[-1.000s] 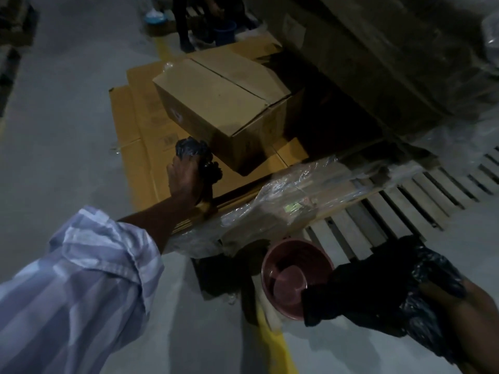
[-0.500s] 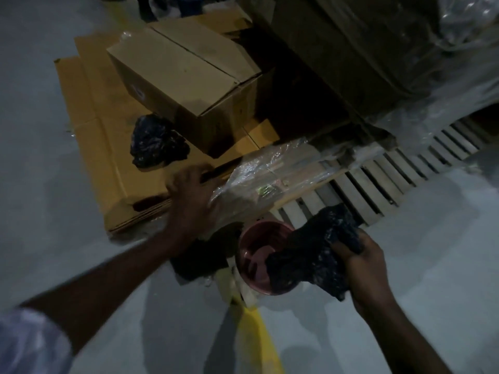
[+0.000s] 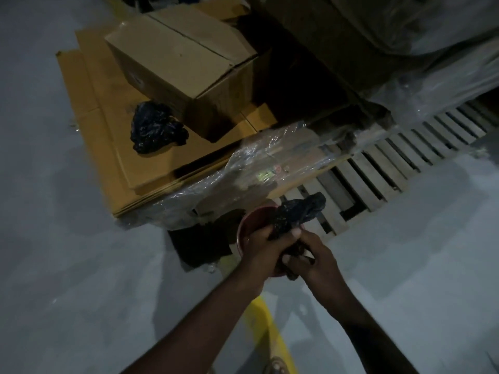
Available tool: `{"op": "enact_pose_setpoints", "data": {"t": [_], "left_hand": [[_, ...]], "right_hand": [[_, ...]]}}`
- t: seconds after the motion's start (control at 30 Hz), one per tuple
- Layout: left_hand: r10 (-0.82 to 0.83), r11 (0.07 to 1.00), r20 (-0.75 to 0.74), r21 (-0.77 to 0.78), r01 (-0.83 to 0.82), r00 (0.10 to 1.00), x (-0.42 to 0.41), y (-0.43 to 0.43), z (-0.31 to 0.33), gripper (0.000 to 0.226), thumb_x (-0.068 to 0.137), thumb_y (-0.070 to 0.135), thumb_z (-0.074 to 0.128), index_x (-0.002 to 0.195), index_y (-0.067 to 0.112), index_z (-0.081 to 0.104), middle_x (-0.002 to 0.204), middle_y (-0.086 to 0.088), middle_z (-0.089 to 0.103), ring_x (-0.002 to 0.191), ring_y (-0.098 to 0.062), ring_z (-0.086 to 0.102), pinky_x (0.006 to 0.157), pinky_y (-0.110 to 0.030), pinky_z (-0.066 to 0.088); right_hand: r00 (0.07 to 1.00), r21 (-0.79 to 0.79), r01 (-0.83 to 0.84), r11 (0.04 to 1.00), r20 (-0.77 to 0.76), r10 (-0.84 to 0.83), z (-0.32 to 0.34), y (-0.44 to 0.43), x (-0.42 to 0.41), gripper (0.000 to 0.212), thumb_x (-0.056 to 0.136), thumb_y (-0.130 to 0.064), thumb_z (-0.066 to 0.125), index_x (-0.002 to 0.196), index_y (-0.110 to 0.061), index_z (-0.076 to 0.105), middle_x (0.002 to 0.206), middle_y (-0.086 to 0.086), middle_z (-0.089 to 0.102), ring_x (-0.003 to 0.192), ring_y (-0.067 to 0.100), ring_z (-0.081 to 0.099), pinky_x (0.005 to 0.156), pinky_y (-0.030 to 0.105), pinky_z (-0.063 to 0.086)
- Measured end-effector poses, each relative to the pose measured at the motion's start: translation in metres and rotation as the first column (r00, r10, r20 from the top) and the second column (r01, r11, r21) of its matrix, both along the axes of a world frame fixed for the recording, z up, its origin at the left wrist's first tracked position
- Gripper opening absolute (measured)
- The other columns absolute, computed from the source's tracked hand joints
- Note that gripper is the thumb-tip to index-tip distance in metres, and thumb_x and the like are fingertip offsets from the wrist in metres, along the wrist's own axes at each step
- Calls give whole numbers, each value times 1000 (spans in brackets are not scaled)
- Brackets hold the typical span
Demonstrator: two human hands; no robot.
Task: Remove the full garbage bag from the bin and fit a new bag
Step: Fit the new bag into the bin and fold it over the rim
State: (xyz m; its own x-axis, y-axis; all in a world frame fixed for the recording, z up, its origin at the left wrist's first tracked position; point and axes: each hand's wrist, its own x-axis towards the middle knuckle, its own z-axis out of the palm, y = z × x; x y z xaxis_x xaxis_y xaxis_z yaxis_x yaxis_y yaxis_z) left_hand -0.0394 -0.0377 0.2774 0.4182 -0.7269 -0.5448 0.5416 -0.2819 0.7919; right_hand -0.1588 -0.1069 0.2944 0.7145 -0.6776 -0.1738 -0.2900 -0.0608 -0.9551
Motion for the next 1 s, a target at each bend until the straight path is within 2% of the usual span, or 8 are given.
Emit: {"op": "enact_pose_setpoints", "data": {"t": [0.1,0.23,0.37,0.5,0.63,0.73,0.87,1.0], "left_hand": [[79,991,-67,114,-71,995,5,0,-11,21,102,32,66,115,23,80,112,-4,82,111,-28,76,90,-40,63],[172,975,-217,173,-136,961,7,-9,-28,36,99,37,66,129,18,73,127,-11,76,124,-35,67,112,-56,50],[142,984,-313,151,-99,939,5,-15,-34,33,97,31,69,122,11,76,118,-14,80,113,-35,75,97,-47,60],[185,974,-230,170,-148,956,3,-19,-39,30,99,19,69,125,4,74,117,-19,78,111,-38,74,100,-54,59],[431,898,-253,212,-385,866,20,-22,-38,20,107,6,50,117,4,67,102,-16,73,76,-23,75,62,-30,60],[538,838,-259,274,-473,802,35,-22,-37,26,108,2,45,131,4,58,116,-19,68,84,-23,67,77,-39,61],[545,837,-338,264,-479,767,45,-22,-31,24,109,0,36,106,-2,59,96,-17,63,81,-24,62,71,-33,60],[547,835,-330,283,-472,769,52,-18,-35,27,107,3,37,106,1,64,99,-17,66,88,-30,66,85,-40,58]], "right_hand": [[988,86,155,984,-32,-153,-7,-6,-12,39,93,1,70,116,-29,78,122,-8,75,119,12,68,99,34,58],[878,250,479,841,-116,-465,-16,-15,-17,9,95,-20,74,100,-16,80,101,6,80,99,30,76,90,53,63],[897,484,440,756,-197,-396,-23,-20,-9,36,89,-41,80,118,-20,76,116,3,79,110,24,75,89,44,65],[848,389,529,754,-243,-470,-28,-27,-4,6,90,-12,79,94,-17,79,112,10,78,111,32,72,96,55,60],[779,476,617,626,-258,-572,-35,-47,-18,7,93,-7,75,88,-8,72,105,23,76,88,29,72,79,43,63],[759,515,636,575,-281,-587,-46,-62,-32,19,94,-6,74,109,4,68,114,26,75,102,35,75,83,39,64],[821,706,480,521,-151,-551,-54,-75,-45,30,98,-4,65,127,4,61,125,29,64,117,38,63,100,46,55],[875,663,430,613,-138,-465,-58,-74,-65,33,94,-1,70,127,1,66,119,21,72,110,30,70,99,42,59]]}}
